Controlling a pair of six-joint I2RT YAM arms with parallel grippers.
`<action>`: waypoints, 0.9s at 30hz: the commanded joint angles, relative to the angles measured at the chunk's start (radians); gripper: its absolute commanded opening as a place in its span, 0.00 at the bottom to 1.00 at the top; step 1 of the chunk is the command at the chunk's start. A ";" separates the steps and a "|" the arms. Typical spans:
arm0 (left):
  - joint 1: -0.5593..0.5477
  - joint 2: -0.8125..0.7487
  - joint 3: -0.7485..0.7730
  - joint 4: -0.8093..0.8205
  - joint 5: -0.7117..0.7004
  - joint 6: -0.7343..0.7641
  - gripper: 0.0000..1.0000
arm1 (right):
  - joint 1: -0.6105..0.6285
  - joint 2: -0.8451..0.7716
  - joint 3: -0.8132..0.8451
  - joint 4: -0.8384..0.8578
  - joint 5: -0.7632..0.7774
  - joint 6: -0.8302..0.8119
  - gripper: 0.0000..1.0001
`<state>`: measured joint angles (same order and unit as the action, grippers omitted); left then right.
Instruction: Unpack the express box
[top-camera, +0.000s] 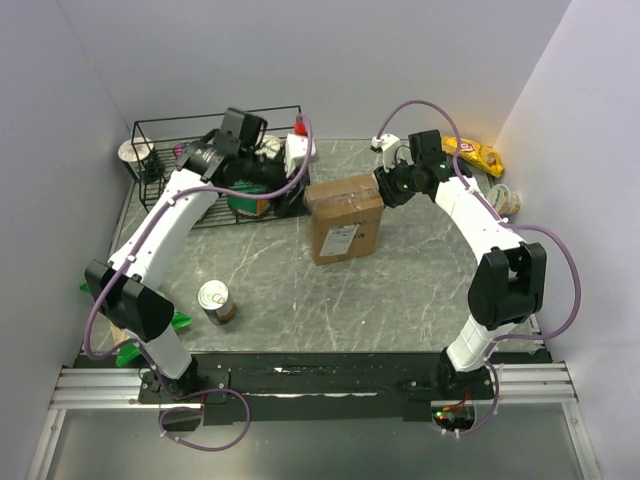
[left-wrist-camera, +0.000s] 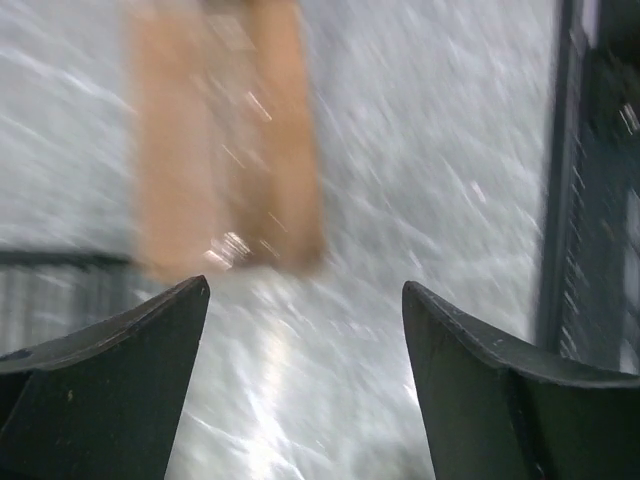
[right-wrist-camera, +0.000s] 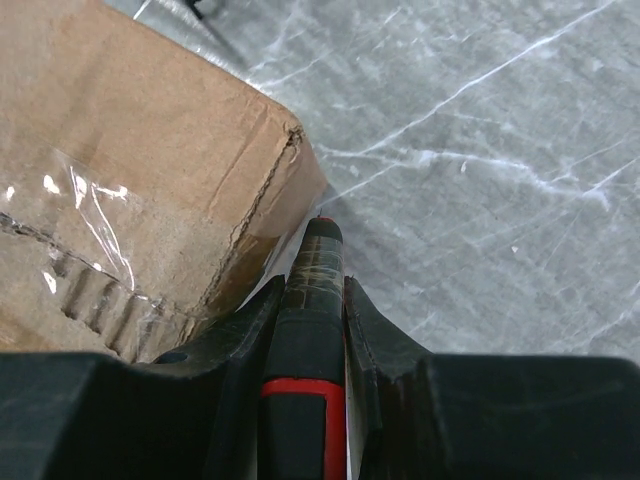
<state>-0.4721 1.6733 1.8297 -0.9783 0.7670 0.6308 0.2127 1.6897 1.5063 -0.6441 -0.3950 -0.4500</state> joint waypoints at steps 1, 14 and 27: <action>-0.020 0.058 0.049 0.392 -0.024 -0.330 0.85 | -0.019 -0.009 0.058 0.041 0.001 0.051 0.00; -0.068 0.318 0.108 0.701 -0.031 -0.689 0.86 | -0.048 -0.041 0.067 0.011 0.076 0.082 0.00; -0.054 0.353 0.003 0.741 0.037 -0.809 0.81 | -0.248 -0.479 -0.199 0.484 -0.166 0.641 0.00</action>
<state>-0.5312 2.0300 1.8698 -0.2741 0.7574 -0.1265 -0.0475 1.3930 1.4025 -0.4591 -0.4438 -0.0597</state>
